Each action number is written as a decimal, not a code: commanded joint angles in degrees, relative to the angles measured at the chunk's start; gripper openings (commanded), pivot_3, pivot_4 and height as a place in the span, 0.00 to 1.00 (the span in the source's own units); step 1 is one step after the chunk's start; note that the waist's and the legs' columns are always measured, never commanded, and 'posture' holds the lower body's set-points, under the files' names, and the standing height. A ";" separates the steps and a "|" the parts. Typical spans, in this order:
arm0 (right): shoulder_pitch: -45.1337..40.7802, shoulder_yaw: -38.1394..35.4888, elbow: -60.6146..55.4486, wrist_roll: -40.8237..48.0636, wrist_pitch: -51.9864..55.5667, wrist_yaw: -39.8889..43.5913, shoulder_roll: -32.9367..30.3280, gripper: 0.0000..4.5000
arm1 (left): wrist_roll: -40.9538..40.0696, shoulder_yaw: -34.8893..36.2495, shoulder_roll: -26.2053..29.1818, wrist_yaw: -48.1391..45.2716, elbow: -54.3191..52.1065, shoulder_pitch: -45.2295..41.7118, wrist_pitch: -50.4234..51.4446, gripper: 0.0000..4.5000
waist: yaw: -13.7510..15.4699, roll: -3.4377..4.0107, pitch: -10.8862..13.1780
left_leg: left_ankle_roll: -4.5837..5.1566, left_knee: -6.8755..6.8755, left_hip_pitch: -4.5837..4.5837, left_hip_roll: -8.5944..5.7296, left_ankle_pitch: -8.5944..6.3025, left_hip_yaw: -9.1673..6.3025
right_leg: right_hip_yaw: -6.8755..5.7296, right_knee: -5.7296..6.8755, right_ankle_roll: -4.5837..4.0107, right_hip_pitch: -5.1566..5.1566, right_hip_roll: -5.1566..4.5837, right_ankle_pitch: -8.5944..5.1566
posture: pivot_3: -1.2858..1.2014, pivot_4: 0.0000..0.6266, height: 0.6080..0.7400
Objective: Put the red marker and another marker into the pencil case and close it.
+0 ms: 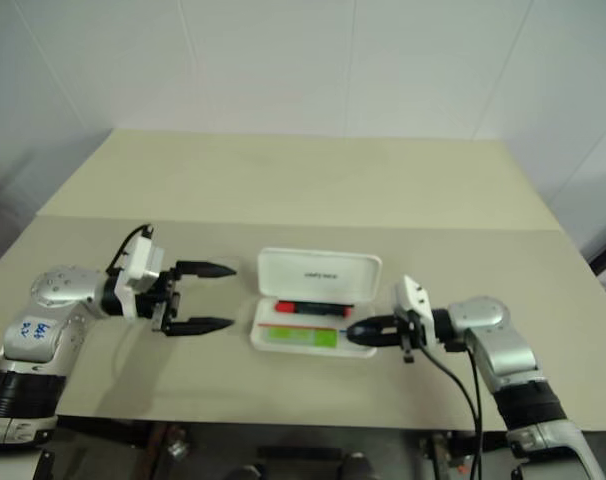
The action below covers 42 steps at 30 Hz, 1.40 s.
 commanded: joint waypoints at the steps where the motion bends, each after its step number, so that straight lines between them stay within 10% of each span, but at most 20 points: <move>1: -0.88 -0.18 0.54 -0.29 -1.95 1.34 0.19 0.09 | -1.06 0.63 1.10 0.01 -1.43 -0.94 0.34 1.00 | 0.02 0.00 0.00 | 0.00 0.00 0.00 0.00 0.00 0.00 | 0.00 0.00 0.00 0.00 0.00 0.00 | 0.52 0.24 1.00; 6: -1.55 -0.29 1.55 -0.27 -1.76 1.91 0.04 0.09 | -1.01 0.37 0.63 0.34 -1.29 -1.48 0.43 1.00 | 0.00 0.00 0.00 | 0.00 0.01 0.00 0.00 0.00 0.00 | 0.00 0.03 0.00 0.00 0.00 0.00 | 0.52 0.24 1.00; 18: -2.47 -1.53 1.60 0.34 -2.26 1.17 0.83 0.99 | -0.71 -0.60 -0.50 0.72 0.03 -3.20 -0.20 1.00 | 0.00 0.00 0.00 | 0.00 0.01 0.01 0.00 0.00 0.00 | 0.00 0.04 0.00 0.00 0.00 0.00 | 0.52 0.24 1.00; 37: 7.04 -16.83 -12.95 8.47 3.06 -4.82 -7.87 0.99 | -1.26 0.60 -1.73 1.41 3.88 -2.61 -1.36 1.00 | 0.08 0.04 0.02 | 0.00 0.03 0.02 -0.01 0.00 0.00 | 0.00 0.06 0.00 0.00 0.00 0.00 | 0.52 0.24 1.00; 42: 8.17 -17.92 -13.72 8.17 2.49 -5.50 -8.96 1.00 | -2.45 1.27 -3.14 1.28 5.77 -3.46 -1.04 0.71 | 0.10 0.04 0.02 | 0.00 0.04 0.01 -0.01 0.00 0.01 | 0.01 0.05 0.01 0.01 0.00 0.00 | 0.52 0.24 1.00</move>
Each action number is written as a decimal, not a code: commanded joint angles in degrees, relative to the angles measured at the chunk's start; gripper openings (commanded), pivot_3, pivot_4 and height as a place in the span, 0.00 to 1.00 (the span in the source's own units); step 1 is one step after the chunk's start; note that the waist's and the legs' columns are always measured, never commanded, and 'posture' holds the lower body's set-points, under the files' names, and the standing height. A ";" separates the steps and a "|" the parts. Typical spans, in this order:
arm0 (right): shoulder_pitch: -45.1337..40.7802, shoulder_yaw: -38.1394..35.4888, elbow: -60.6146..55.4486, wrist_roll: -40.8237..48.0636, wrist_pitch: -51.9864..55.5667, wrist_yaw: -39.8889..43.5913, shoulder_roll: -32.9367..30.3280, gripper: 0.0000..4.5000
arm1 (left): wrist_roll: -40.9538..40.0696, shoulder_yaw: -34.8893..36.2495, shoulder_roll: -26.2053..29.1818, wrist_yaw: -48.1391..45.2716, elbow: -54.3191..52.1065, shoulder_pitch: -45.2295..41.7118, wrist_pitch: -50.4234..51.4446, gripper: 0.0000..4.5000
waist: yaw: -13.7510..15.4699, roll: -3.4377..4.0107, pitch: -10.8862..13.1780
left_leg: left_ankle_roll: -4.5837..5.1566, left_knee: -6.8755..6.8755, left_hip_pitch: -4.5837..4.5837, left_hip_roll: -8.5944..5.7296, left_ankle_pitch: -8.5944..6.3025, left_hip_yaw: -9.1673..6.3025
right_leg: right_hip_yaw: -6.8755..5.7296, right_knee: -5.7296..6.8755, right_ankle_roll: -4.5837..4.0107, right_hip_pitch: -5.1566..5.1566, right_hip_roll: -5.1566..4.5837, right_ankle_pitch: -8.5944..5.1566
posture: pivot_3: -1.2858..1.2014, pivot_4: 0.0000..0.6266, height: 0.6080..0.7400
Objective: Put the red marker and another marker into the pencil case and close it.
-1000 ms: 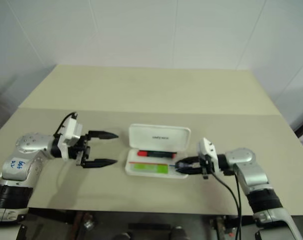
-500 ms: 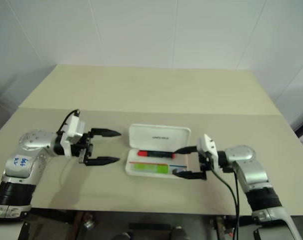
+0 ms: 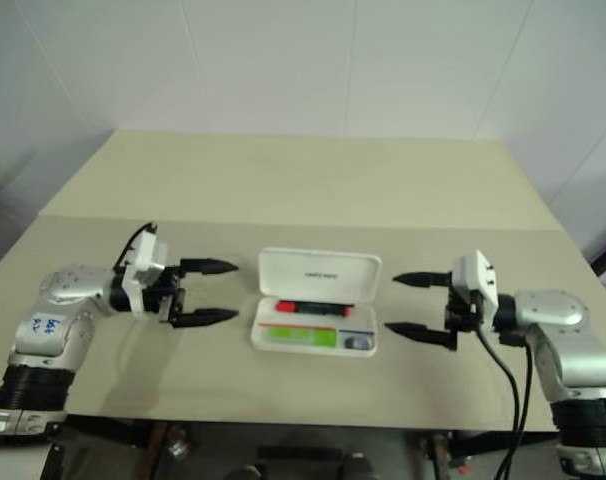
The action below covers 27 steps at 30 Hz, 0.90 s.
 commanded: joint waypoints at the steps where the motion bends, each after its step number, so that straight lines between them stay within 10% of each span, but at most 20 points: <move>1: 0.54 -1.63 -2.49 0.15 -1.72 -1.31 -0.69 1.00 | -1.95 1.97 -0.23 -0.48 1.72 -1.47 -0.76 0.64 | -0.07 0.01 0.00 | 0.00 -0.01 0.00 0.00 0.00 0.00 | 0.00 0.00 0.00 0.00 0.00 0.00 | 0.52 0.24 1.00; 9: 0.82 -0.38 -4.34 0.19 -1.40 -3.89 0.09 1.00 | -1.39 4.77 -2.50 5.07 9.25 -5.69 -3.13 0.02 | 0.10 0.01 0.01 | 0.00 0.03 0.00 -0.01 0.00 0.00 | 0.00 0.01 0.02 0.00 0.00 0.01 | 0.52 0.24 1.00; 27: 0.48 -0.31 -5.53 0.69 0.40 -5.26 -0.43 1.00 | 10.75 -0.85 -11.90 22.60 22.57 -15.29 -7.05 0.01 | 0.90 0.01 0.01 | -0.01 0.05 -0.04 -0.04 0.01 -0.01 | 0.00 0.01 0.08 -0.01 0.00 0.04 | 0.52 0.24 1.00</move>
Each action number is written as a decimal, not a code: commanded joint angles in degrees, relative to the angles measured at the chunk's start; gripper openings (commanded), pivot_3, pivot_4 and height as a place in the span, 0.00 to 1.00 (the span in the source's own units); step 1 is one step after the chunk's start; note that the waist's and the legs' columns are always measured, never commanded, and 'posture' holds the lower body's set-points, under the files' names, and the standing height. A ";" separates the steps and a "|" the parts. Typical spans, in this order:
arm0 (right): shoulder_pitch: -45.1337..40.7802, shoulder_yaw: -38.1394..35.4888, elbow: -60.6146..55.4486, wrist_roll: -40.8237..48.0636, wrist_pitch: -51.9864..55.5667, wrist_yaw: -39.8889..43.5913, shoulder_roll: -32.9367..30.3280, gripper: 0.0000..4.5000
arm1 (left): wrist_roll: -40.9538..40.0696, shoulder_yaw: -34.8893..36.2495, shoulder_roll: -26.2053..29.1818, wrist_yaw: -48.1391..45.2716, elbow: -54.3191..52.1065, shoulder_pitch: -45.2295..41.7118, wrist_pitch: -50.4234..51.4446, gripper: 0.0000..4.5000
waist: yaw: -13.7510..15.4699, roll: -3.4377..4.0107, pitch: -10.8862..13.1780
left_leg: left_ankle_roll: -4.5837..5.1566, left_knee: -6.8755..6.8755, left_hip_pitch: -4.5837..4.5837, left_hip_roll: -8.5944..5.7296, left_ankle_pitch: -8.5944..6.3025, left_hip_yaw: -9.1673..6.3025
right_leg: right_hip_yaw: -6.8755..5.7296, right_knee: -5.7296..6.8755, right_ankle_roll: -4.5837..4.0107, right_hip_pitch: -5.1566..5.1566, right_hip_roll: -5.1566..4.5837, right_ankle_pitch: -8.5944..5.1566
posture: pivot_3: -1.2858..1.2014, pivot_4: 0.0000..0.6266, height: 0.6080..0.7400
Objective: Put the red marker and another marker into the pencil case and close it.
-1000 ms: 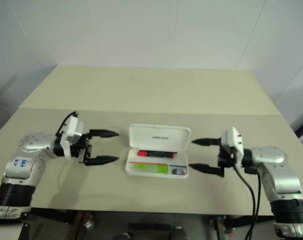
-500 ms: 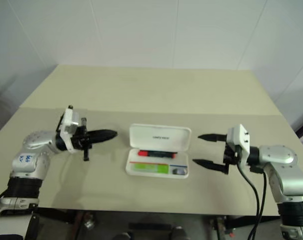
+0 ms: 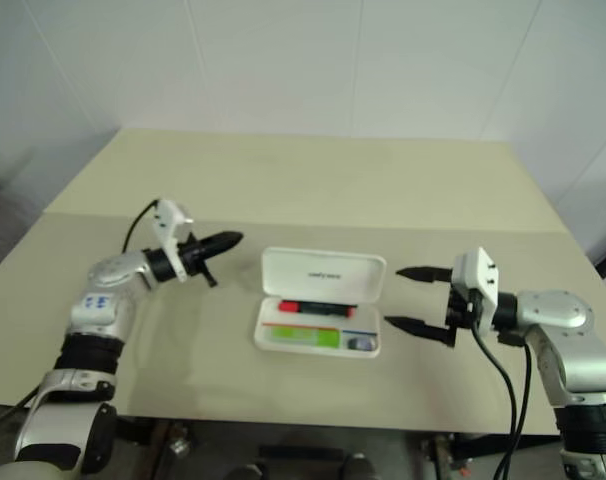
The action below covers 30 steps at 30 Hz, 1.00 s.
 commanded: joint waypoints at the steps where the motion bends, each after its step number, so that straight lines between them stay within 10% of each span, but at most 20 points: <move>1: -0.28 -0.89 -2.55 1.01 0.35 -0.43 -0.79 1.00 | 0.51 -0.65 -1.06 -0.97 0.55 -2.63 -2.13 0.01 | 0.09 0.00 0.00 | 0.00 0.00 0.00 0.00 0.00 0.00 | 0.00 0.00 0.00 0.00 0.00 0.00 | 0.52 0.24 1.00; 30: 2.59 -3.03 -7.53 3.63 4.79 -2.75 -1.24 1.00 | 2.43 -10.43 -0.56 -22.99 -4.88 -1.98 -9.16 0.01 | 0.49 0.00 0.00 | 0.00 0.00 -0.02 0.00 0.00 0.00 | 0.00 -0.01 0.00 0.00 0.00 0.00 | 0.52 0.24 1.00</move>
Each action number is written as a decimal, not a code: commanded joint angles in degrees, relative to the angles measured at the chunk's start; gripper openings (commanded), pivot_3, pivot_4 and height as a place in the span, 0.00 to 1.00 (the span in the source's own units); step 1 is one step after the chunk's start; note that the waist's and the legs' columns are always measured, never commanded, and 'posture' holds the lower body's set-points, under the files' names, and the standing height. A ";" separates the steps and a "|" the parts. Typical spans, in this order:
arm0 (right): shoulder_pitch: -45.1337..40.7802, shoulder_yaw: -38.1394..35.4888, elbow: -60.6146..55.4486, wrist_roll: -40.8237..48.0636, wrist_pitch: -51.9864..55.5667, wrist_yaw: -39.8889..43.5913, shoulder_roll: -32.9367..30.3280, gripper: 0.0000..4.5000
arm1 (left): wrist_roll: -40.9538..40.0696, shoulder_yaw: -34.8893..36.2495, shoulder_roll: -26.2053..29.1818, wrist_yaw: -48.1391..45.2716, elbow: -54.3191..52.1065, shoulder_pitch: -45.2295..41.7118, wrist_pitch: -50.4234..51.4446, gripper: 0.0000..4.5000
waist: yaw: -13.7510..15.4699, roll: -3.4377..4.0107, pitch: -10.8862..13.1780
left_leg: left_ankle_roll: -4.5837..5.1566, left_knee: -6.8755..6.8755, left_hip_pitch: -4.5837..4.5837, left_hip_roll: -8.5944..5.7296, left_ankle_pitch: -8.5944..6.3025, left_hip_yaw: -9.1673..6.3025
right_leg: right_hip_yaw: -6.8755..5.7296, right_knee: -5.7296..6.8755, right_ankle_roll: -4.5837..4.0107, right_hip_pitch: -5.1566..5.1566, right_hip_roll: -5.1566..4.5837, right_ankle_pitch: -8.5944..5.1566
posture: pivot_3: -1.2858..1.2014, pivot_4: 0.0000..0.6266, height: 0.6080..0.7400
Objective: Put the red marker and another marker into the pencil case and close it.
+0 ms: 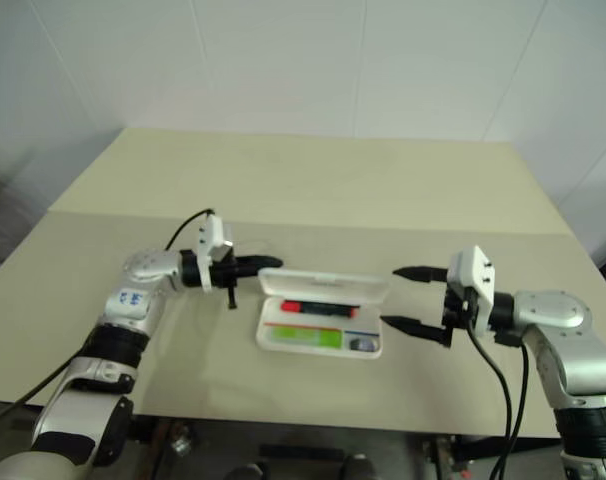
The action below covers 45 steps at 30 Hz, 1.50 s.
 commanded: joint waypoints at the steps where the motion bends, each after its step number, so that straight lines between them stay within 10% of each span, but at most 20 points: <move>1: 1.56 -2.94 -3.83 2.72 1.52 -0.49 -1.45 1.00 | 0.79 -3.36 0.52 -4.83 -5.31 0.72 -2.03 0.01 | 0.05 0.00 0.00 | 0.00 -0.01 0.00 0.00 0.00 0.00 | 0.00 -0.02 0.00 0.00 0.00 0.00 | 0.52 0.24 1.00; 30: 13.18 -5.11 -13.47 4.60 2.16 -6.92 0.75 1.00 | 9.94 -16.47 3.37 -2.90 -17.70 4.16 15.95 0.01 | 0.03 0.00 0.00 | 0.02 0.05 0.12 0.00 0.01 0.01 | 0.02 -0.02 -0.04 0.16 0.01 -0.03 | 0.52 0.24 1.00; 45: 7.91 -2.08 -7.61 3.27 -0.97 -4.67 1.08 1.00 | -5.15 2.96 1.71 1.18 -15.30 2.41 20.64 0.01 | -0.23 0.00 0.00 | 0.03 0.03 0.06 0.01 0.01 0.00 | 0.01 -0.02 -0.02 0.08 0.01 -0.03 | 0.52 0.24 1.00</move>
